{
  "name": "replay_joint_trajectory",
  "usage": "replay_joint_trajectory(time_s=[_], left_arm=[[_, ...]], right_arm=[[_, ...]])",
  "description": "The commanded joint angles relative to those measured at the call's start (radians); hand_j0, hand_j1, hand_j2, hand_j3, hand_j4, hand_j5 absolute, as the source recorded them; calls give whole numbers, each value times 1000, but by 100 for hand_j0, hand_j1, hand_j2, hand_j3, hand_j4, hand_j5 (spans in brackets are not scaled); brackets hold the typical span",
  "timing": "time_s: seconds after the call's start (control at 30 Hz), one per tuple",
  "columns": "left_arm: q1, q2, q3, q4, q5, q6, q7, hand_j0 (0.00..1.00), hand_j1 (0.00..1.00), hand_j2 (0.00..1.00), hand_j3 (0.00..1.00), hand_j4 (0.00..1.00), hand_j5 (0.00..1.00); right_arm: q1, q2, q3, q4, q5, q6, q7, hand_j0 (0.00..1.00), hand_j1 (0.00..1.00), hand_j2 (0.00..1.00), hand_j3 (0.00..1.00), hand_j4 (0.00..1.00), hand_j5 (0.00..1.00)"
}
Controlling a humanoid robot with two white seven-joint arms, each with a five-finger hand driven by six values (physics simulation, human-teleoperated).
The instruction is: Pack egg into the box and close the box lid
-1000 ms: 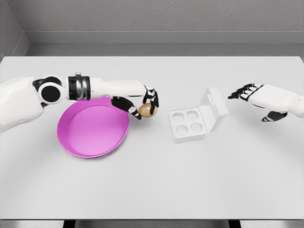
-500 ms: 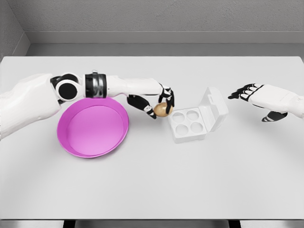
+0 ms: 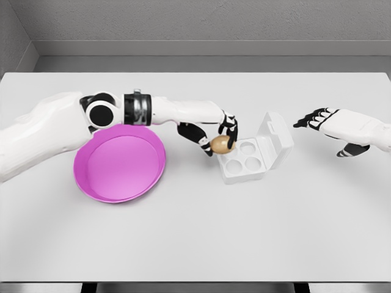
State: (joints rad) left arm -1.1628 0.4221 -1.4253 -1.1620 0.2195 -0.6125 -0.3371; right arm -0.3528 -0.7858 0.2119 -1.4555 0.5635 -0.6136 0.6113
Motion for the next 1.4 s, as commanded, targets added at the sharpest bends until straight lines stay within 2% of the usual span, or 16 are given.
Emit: replay_joint_trajectory(time_s=[0.0,0.37,0.77,0.83,1.37], left_arm=[[0,-6,-4,-7,8,2,-2,39,39,39,39,39,39],[-25,-22,-12,-21,8,2,-11,39,39,39,39,39,39],[-31,-57,-26,28,6,2,-13,39,39,39,39,39,39],[-34,-72,-26,42,6,2,-36,39,39,39,39,39,39],[-43,-105,-21,58,8,2,-49,39,39,39,39,39,39]], right_arm=[[0,-1,0,0,-5,3,0,100,100,100,100,100,100],[-2,-1,0,0,-5,3,0,100,100,100,100,100,100],[-2,-1,0,0,-5,3,0,100,100,100,100,100,100],[-2,-1,0,0,-5,3,0,100,100,100,100,100,100],[-3,-1,0,3,-5,3,0,100,100,100,100,100,100]])
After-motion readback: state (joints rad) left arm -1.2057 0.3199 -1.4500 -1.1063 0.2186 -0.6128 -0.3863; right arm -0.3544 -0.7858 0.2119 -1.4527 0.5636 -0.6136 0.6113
